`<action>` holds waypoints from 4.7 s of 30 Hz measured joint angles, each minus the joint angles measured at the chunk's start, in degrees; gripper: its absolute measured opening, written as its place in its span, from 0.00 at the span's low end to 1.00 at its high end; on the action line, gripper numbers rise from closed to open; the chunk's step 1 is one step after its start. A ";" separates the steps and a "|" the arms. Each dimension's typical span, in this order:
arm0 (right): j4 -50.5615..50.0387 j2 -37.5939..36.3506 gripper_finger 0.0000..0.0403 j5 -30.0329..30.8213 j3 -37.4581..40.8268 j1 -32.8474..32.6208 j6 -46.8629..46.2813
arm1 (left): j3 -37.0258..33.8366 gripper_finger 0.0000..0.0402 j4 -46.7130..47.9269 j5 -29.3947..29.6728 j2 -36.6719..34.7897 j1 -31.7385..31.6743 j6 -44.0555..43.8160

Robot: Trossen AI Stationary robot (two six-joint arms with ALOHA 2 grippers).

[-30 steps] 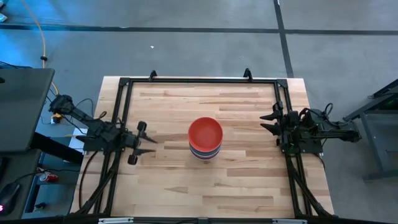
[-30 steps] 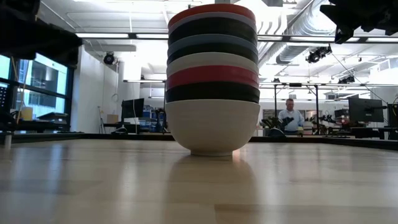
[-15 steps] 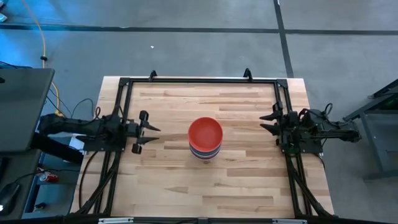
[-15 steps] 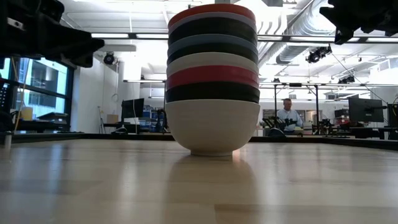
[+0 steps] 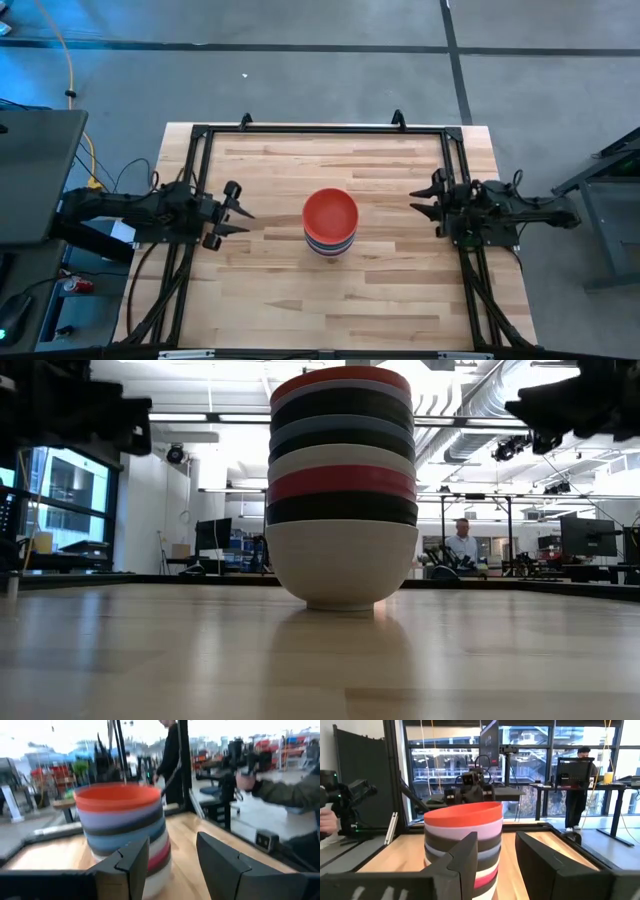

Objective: Nest bowls inside each other
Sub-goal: Return to Home Position

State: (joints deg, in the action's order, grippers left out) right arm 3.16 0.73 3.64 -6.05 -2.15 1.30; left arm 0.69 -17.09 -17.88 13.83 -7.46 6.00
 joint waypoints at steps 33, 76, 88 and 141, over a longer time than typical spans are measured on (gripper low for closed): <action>9.68 0.35 0.31 -0.32 5.50 0.06 0.19 | 0.04 0.38 -8.76 13.02 -13.58 0.02 -0.57; 1.70 0.39 0.31 -3.56 5.56 0.08 -7.89 | 0.02 0.38 16.40 16.85 -13.58 0.02 -3.41; -2.00 0.37 0.31 -4.11 5.58 0.08 -9.43 | 0.02 0.38 16.34 17.25 -13.58 0.02 -5.81; -0.15 0.44 0.31 -3.16 5.50 0.07 -3.62 | 0.00 0.38 16.34 17.23 -13.55 0.01 -5.84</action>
State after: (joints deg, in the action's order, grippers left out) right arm 3.01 1.17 0.47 -0.56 -2.07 -2.32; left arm 0.69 -0.75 -0.64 0.27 -7.46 0.16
